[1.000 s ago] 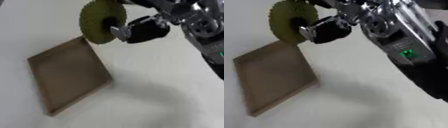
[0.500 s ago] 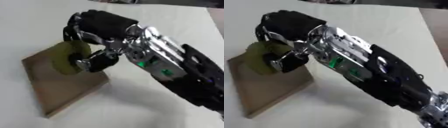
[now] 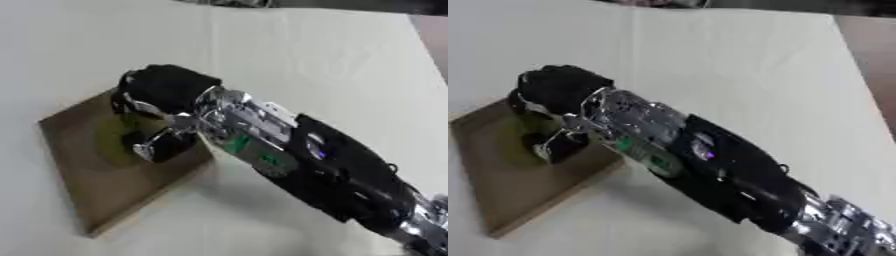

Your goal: Pick up objects on the table and place them in the box.

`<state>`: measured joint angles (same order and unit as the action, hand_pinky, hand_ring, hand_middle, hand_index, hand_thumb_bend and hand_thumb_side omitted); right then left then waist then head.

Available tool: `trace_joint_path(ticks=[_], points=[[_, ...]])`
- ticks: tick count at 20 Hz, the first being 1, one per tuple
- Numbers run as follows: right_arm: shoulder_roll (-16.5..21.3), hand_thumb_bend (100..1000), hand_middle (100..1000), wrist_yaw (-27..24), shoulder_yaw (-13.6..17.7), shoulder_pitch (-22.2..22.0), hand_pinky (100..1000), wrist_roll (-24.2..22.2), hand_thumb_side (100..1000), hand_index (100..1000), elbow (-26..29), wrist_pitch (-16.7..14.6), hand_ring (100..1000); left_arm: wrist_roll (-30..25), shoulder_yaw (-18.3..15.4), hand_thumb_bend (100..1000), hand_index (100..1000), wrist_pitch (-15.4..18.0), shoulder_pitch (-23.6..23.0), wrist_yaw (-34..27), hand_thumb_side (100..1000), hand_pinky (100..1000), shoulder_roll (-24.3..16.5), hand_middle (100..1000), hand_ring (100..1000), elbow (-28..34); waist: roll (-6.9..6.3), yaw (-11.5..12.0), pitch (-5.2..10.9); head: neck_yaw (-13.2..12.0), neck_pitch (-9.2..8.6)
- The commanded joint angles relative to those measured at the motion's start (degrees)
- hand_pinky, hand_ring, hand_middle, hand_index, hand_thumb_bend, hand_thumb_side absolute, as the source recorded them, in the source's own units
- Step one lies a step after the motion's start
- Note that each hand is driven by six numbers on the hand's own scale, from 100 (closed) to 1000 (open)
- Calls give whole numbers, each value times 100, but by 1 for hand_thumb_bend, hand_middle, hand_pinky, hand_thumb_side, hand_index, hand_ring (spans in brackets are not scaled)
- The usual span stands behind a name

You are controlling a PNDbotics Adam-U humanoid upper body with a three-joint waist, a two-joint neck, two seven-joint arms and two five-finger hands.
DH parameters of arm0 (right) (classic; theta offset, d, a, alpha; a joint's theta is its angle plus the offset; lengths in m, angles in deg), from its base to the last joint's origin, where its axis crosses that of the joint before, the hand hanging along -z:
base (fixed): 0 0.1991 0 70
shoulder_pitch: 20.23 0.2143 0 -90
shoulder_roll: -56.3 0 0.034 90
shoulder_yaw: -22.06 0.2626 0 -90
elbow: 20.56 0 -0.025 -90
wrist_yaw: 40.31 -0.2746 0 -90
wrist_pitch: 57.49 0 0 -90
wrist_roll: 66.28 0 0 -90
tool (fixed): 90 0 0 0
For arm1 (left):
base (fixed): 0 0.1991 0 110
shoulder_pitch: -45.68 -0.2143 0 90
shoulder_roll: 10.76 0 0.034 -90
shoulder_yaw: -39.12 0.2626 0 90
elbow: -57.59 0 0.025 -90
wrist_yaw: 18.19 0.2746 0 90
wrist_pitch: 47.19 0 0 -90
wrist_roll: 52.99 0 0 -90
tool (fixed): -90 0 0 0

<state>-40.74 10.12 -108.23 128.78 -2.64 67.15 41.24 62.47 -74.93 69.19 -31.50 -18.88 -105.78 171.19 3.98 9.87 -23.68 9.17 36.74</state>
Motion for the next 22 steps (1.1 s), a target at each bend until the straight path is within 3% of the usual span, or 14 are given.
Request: trace_joint_path(ticks=[1, 4, 8, 12, 18, 22], points=[[-112, 100, 594, 142, 43, 67, 678, 49, 232, 720, -129, -66, 589, -28, -11, 100, 728, -3, 47, -23, 590, 575, -87, 515, 522, 99, -61, 13, 110, 18, -2], [-168, 100, 653, 199, 52, 30, 701, 37, 232, 760, -221, -81, 641, -38, -12, 100, 728, -6, 39, -23, 590, 575, -78, 515, 522, 99, -64, 12, 109, 21, -3], [-141, 100, 775, 209, 48, -3, 754, -134, 230, 885, -221, -287, 745, -45, -17, 100, 728, -13, 26, -20, 590, 575, -72, 515, 522, 99, -64, 2, 109, 6, -3], [-52, 100, 824, 207, 139, 1, 811, -252, 203, 923, -28, -443, 808, -53, -20, 100, 728, -26, 14, -15, 590, 574, -73, 515, 522, 99, -68, -18, 114, -10, 4], [175, 100, 854, 48, 465, 14, 822, -170, 154, 946, 837, -306, 817, -54, -22, 100, 728, -30, -9, -7, 589, 574, -74, 515, 522, 99, -82, -55, 124, -34, -2], [341, 100, 847, 3, 862, -33, 818, -33, 100, 946, 1538, -145, 807, -42, -28, 100, 727, -24, -21, 1, 589, 575, -76, 515, 522, 99, -96, -73, 127, -68, -14]])
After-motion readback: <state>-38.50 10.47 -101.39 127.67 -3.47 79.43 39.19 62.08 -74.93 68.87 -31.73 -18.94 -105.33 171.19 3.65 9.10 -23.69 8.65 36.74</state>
